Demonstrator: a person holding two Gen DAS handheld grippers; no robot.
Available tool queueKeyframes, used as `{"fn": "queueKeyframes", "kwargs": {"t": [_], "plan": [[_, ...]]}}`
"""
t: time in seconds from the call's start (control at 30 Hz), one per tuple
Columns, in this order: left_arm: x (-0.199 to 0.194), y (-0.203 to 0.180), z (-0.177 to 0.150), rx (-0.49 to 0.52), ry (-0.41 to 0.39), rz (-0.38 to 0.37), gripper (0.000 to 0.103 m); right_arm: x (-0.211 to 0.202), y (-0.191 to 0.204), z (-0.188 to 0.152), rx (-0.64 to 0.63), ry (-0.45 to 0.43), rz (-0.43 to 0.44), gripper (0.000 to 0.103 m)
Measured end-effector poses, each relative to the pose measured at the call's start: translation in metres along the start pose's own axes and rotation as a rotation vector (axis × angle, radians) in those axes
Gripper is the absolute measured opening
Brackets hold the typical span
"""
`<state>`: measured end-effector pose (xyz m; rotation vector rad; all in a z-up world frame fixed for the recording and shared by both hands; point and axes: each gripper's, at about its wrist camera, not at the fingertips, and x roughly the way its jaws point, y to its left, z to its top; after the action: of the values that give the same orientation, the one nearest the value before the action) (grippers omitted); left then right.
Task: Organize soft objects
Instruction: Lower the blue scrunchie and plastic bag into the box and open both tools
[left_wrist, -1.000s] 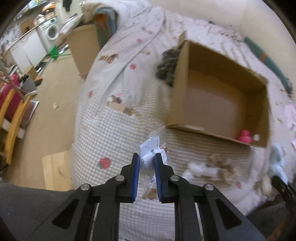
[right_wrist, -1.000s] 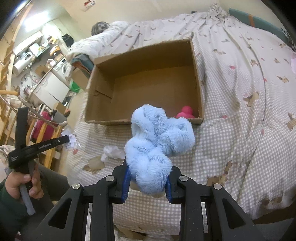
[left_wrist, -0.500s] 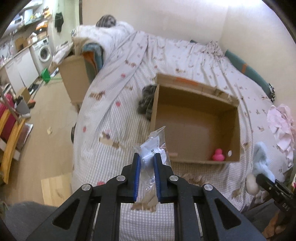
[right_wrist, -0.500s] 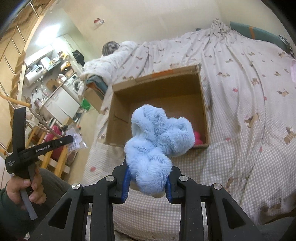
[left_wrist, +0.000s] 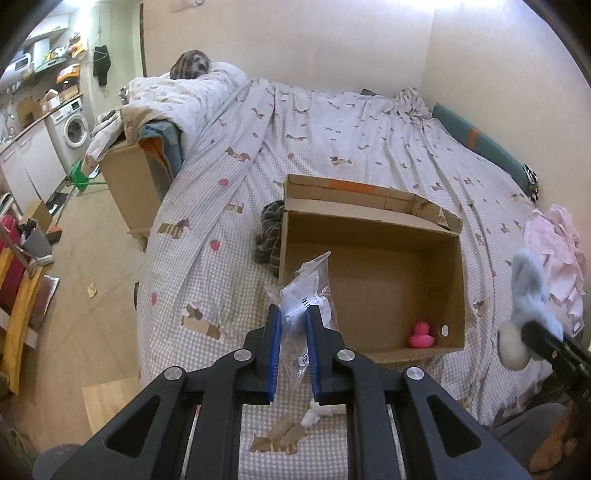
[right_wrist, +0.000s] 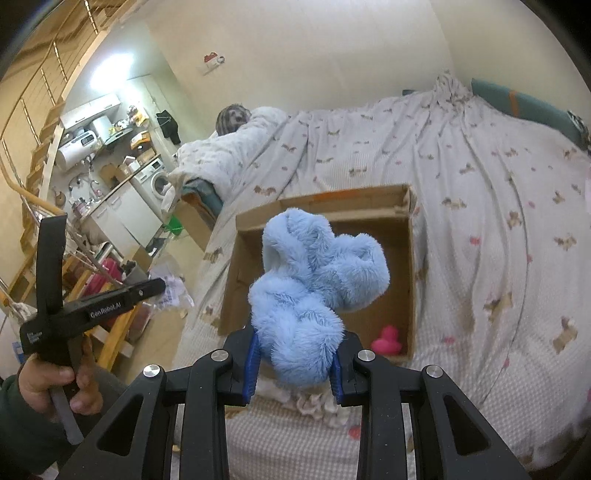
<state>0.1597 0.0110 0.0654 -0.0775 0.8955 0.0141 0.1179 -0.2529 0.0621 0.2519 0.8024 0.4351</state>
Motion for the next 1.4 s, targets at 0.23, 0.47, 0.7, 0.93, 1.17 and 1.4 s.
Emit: {"fn": "queueKeyframes", "kwargs": {"t": [0.23,0.47,0.7,0.93,1.17,1.4], "plan": [[0.020,-0.013,0.013,0.043,-0.009,0.005,0.012,0.012,-0.007,0.020,-0.006,-0.012,-0.028,0.032],[0.053,-0.018,0.022,0.063,0.011,-0.013,0.012,0.043,-0.027,0.022,0.010,-0.008,-0.069,0.032],[0.089,-0.027,0.015,0.117,0.037,-0.030,0.012,0.077,-0.049,0.010,0.054,0.041,-0.090,0.032],[0.128,-0.030,-0.001,0.144,0.100,-0.034,0.012,0.110,-0.049,0.003,0.031,0.133,-0.124,0.032],[0.132,-0.045,-0.002,0.151,0.088,-0.114,0.012,0.130,-0.054,0.002,0.036,0.199,-0.163,0.032],[0.143,-0.039,0.000,0.081,0.121,-0.114,0.012,0.141,-0.056,-0.005,0.035,0.257,-0.167,0.032]]}}
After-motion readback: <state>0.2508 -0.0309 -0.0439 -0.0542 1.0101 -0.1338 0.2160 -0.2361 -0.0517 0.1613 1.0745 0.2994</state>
